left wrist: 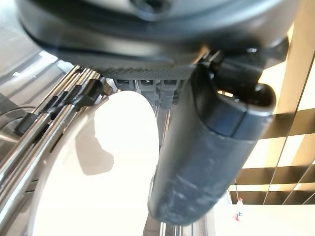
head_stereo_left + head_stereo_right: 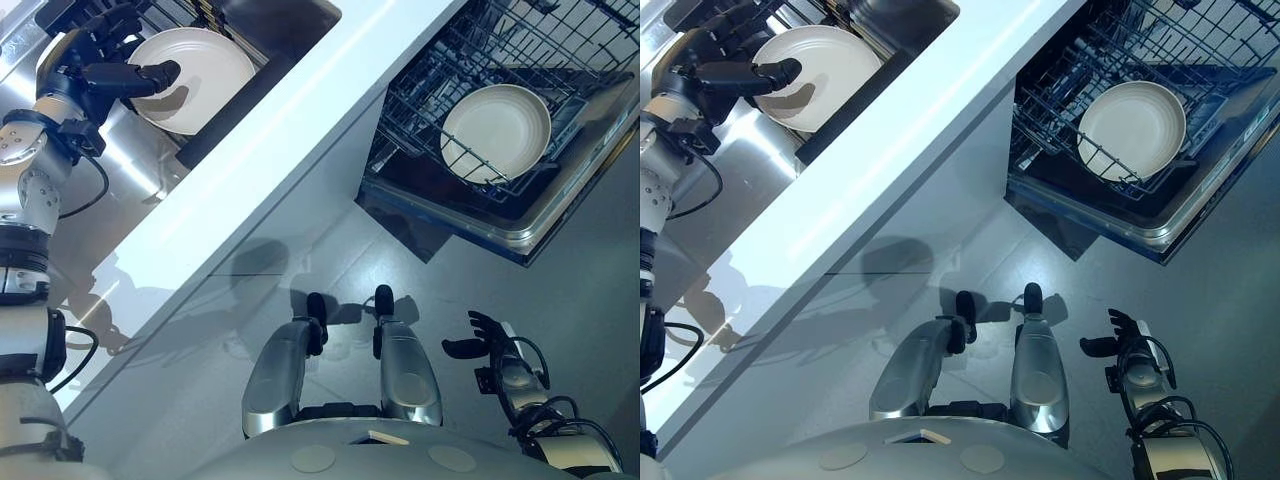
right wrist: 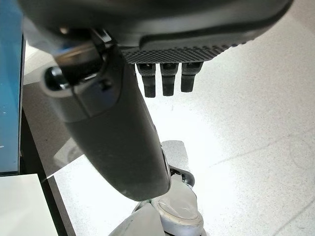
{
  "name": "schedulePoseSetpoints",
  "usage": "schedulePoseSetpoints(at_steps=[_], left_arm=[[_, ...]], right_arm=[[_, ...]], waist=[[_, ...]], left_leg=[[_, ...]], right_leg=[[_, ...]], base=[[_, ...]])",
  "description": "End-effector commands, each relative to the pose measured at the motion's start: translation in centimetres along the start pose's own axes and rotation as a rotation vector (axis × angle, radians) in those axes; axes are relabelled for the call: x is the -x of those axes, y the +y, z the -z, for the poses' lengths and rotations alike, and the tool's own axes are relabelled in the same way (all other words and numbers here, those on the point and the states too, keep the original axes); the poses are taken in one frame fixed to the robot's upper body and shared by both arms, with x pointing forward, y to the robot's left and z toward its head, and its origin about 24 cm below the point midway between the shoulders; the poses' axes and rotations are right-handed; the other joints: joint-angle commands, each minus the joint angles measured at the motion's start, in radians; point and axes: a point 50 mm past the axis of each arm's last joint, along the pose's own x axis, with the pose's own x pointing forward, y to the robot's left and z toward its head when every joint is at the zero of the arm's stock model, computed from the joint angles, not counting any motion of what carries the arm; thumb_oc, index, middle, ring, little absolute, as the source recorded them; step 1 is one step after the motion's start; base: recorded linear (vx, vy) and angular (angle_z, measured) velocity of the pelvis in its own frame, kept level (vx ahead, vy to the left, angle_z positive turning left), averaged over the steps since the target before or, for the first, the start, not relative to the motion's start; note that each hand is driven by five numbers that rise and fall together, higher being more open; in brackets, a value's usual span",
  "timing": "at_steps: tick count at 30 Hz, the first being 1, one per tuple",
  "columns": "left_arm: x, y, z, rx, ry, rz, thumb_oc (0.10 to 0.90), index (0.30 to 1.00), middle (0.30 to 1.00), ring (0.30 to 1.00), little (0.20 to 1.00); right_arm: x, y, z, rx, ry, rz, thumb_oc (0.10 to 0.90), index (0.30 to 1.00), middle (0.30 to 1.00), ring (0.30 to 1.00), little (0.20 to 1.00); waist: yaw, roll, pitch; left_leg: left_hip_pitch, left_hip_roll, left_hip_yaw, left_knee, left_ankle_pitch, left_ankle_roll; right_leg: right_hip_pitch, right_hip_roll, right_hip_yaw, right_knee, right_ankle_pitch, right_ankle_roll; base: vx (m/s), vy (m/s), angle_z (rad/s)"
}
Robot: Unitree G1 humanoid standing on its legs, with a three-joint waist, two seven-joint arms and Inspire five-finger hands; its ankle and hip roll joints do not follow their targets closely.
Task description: Pick up plates and place into dishwasher.
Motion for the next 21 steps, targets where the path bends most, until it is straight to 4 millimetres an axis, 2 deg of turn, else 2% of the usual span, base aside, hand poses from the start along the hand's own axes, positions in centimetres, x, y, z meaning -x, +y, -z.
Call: schedulePoseSetpoints(at_steps=[1, 4, 5, 9, 10, 12, 16, 21], left_arm=[[1.55, 0.01, 6.65, 0.031, 0.288, 0.063, 0.800, 0.900, 0.900, 0.900, 0.900], [1.67, -0.11, 7.04, 0.007, 0.310, 0.094, 0.800, 0.900, 0.900, 0.900, 0.900], [1.71, -0.17, 7.14, -0.010, 0.316, 0.107, 0.745, 0.853, 0.853, 0.853, 0.845], [1.84, -0.63, 7.49, -0.077, 0.359, 0.190, 0.619, 0.745, 0.745, 0.745, 0.719], [1.82, -0.72, 7.53, -0.095, 0.368, 0.201, 0.517, 0.658, 0.658, 0.658, 0.617], [1.84, -0.75, 7.44, -0.116, 0.377, 0.221, 0.416, 0.571, 0.571, 0.571, 0.516], [1.74, -0.77, 7.18, -0.130, 0.373, 0.213, 0.344, 0.509, 0.509, 0.509, 0.444], [1.72, -0.37, 6.67, -0.129, 0.363, 0.192, 0.358, 0.521, 0.521, 0.521, 0.458]], right_arm=[[0.71, -1.16, 1.98, 0.029, 0.031, 0.037, 0.800, 0.900, 0.900, 0.900, 0.900], [0.68, -1.22, 1.94, 0.029, 0.031, 0.036, 0.800, 0.900, 0.900, 0.900, 0.900], [0.68, -1.23, 1.94, 0.027, 0.032, 0.037, 0.800, 0.900, 0.900, 0.900, 0.900], [0.69, -1.30, 1.97, 0.025, 0.033, 0.039, 0.800, 0.900, 0.900, 0.900, 0.900], [0.67, -1.31, 1.94, 0.025, 0.033, 0.039, 0.800, 0.900, 0.900, 0.900, 0.900], [0.64, -1.38, 1.91, 0.023, 0.034, 0.038, 0.800, 0.900, 0.900, 0.900, 0.900], [0.65, -1.31, 1.96, 0.024, 0.035, 0.035, 0.800, 0.900, 0.900, 0.900, 0.900], [0.69, -1.18, 2.03, 0.023, 0.037, 0.034, 0.800, 0.900, 0.900, 0.900, 0.900]], waist=[[-0.003, 0.003, -0.002], [-0.003, 0.002, -0.003], [-0.003, 0.003, -0.004], [-0.004, 0.005, -0.009], [-0.004, 0.005, -0.010], [-0.004, 0.006, -0.013], [-0.004, 0.007, -0.021], [-0.001, 0.008, -0.035]], left_leg=[[0.137, -0.058, 0.020, -0.245, 0.033, 0.013], [0.140, -0.057, 0.021, -0.244, 0.032, 0.013], [0.141, -0.057, 0.022, -0.246, 0.032, 0.012], [0.146, -0.058, 0.023, -0.248, 0.031, 0.012], [0.147, -0.058, 0.024, -0.249, 0.031, 0.012], [0.151, -0.059, 0.023, -0.251, 0.031, 0.012], [0.162, -0.060, 0.022, -0.256, 0.029, 0.010], [0.176, -0.063, 0.015, -0.262, 0.027, 0.008]], right_leg=[[-0.079, 0.072, -0.023, 0.081, -0.085, 0.009], [-0.073, 0.072, -0.023, 0.076, -0.087, 0.009], [-0.071, 0.072, -0.024, 0.074, -0.087, 0.009], [-0.066, 0.073, -0.024, 0.070, -0.088, 0.010], [-0.064, 0.072, -0.024, 0.068, -0.087, 0.010], [-0.061, 0.074, -0.024, 0.065, -0.087, 0.010], [-0.046, 0.073, -0.025, 0.055, -0.093, 0.010], [-0.025, 0.074, -0.028, 0.039, -0.101, 0.011]], base=[[0.00, 0.000, 0.00], [0.00, 0.000, 0.00], [0.00, 0.000, 0.00], [0.00, 0.000, 0.00], [0.00, 0.000, 0.00], [0.00, 0.000, 0.00], [0.00, 0.000, 0.00], [0.00, -0.006, 0.00]])
